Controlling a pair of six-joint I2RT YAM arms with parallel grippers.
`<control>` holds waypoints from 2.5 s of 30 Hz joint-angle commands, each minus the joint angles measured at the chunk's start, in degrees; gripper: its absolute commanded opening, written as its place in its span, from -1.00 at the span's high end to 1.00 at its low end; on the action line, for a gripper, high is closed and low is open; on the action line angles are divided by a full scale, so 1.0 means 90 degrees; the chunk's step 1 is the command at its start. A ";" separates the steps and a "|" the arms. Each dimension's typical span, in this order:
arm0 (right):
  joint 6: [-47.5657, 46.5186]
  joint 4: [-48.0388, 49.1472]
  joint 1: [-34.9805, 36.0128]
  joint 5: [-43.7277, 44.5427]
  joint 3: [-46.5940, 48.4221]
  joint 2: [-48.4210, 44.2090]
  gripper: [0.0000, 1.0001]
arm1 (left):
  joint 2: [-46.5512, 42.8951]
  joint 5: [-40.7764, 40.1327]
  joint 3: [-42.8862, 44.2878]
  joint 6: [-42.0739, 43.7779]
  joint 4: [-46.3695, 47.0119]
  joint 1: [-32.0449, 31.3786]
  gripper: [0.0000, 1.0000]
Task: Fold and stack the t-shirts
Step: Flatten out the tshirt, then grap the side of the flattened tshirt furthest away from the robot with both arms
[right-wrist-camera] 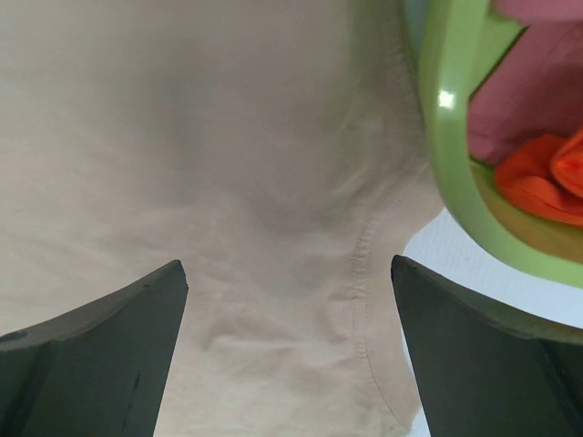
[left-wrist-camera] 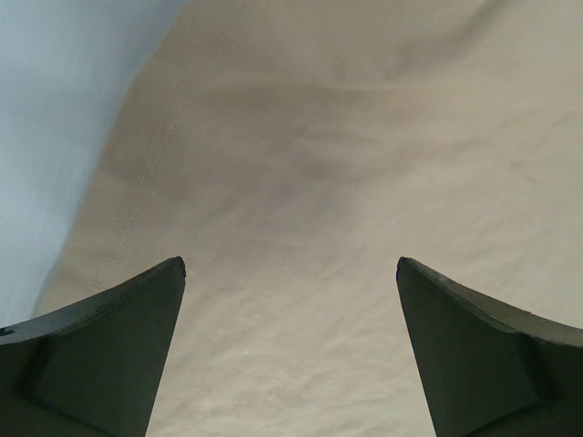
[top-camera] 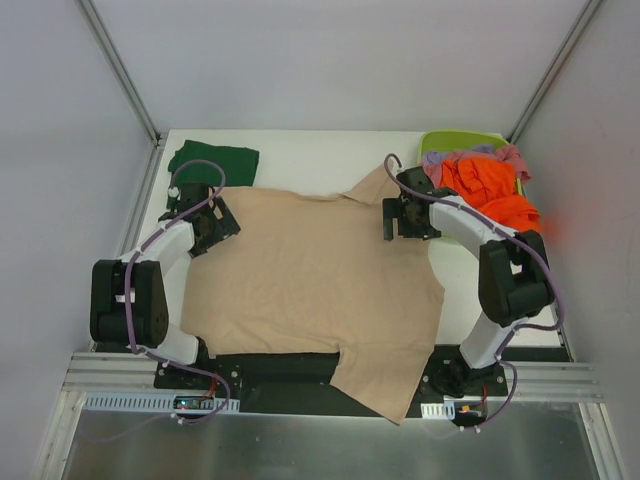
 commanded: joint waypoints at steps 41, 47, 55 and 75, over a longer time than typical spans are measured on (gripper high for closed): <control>0.0228 0.0423 0.0026 0.0251 0.1874 0.0604 -0.92 | 0.0144 -0.1118 0.2061 0.0200 -0.0817 0.0264 -0.98; 0.0179 0.0550 0.0016 0.0466 0.3221 0.1648 -0.92 | 0.1325 -0.1090 0.3410 0.0395 -0.1013 0.0401 -0.82; -0.0202 0.0794 -0.0101 0.0779 0.5018 0.3113 -0.92 | 0.3307 -0.0963 0.5431 0.0776 -0.1441 0.0421 -0.55; -0.0143 0.1614 -0.0531 -0.0070 0.5811 0.4336 -0.92 | 0.4950 -0.0836 0.6947 0.0904 -0.2409 0.0430 -0.22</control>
